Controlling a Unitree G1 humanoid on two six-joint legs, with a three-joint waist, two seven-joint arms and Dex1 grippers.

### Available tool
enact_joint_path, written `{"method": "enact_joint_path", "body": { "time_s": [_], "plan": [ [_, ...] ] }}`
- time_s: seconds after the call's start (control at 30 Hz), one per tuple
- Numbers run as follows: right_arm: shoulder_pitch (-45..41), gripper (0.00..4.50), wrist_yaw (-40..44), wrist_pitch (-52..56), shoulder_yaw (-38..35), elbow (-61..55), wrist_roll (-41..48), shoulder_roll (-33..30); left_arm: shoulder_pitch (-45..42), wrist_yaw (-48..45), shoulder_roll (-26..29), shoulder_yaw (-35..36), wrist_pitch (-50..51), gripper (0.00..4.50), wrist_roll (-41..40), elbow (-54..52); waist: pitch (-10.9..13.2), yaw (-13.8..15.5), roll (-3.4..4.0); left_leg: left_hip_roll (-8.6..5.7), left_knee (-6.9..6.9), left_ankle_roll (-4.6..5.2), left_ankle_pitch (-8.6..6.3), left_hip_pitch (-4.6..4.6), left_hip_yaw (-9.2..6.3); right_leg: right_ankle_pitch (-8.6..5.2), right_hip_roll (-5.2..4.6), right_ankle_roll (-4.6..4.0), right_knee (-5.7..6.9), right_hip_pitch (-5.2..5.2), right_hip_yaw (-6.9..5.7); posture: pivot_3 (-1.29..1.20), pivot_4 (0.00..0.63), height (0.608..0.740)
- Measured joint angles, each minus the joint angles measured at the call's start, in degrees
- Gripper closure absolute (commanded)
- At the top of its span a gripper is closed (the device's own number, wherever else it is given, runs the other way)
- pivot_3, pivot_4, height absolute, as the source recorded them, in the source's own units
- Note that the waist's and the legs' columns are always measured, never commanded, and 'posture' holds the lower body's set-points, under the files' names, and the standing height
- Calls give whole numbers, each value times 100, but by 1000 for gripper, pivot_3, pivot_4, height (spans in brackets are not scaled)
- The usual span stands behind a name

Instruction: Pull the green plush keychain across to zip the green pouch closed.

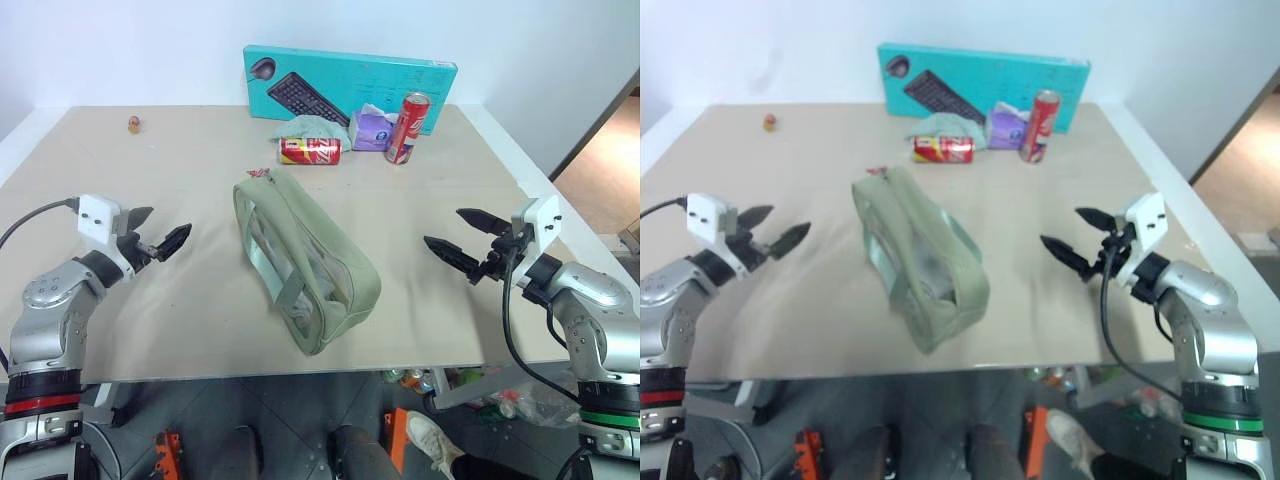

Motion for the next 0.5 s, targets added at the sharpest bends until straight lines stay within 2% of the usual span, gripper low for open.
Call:
{"method": "enact_joint_path", "body": {
  "time_s": [0.5],
  "plan": [
    [0,0,0,62,134,-11,-5,0,10,-348,-3,-34,164,55,-227,-67,0,0,0,0,0,0,0,0,0,0,0,0,0,0,0,0,150,740]
  ]
}}
